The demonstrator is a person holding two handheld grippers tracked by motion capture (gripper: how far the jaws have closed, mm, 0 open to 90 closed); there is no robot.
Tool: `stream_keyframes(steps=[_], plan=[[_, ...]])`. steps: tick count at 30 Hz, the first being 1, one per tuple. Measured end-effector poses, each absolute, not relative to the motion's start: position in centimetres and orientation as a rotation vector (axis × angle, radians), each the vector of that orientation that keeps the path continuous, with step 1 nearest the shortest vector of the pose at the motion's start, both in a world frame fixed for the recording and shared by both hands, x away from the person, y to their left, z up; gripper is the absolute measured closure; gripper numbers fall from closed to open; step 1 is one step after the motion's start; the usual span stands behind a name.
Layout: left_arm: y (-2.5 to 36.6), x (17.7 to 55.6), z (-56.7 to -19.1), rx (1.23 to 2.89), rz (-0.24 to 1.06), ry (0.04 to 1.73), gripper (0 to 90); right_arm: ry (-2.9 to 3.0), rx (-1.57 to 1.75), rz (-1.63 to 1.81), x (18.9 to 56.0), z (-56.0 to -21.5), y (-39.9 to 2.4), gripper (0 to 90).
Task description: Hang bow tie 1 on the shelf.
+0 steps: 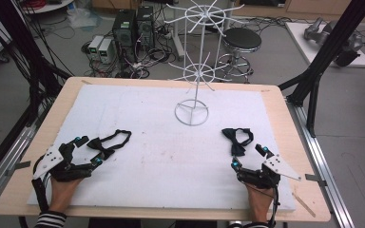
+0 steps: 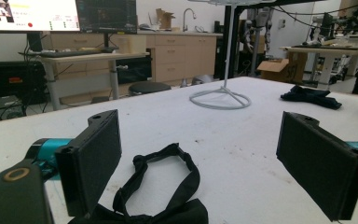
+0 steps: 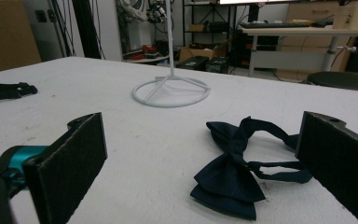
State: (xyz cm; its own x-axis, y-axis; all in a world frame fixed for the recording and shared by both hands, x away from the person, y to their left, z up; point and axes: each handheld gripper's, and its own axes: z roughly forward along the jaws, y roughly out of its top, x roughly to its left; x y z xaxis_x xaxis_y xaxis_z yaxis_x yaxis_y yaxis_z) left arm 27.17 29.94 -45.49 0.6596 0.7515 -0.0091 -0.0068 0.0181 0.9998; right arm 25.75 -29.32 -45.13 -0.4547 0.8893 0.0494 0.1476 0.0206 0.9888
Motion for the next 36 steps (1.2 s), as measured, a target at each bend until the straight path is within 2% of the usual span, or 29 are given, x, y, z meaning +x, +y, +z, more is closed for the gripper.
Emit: stream_keyframes(steps=[36], plan=[[29.87, 27.23, -45.47, 1.449, 0.662, 0.670, 14.3, 1.678, 1.106, 1.457, 26.25, -44.70, -29.67, 1.1]])
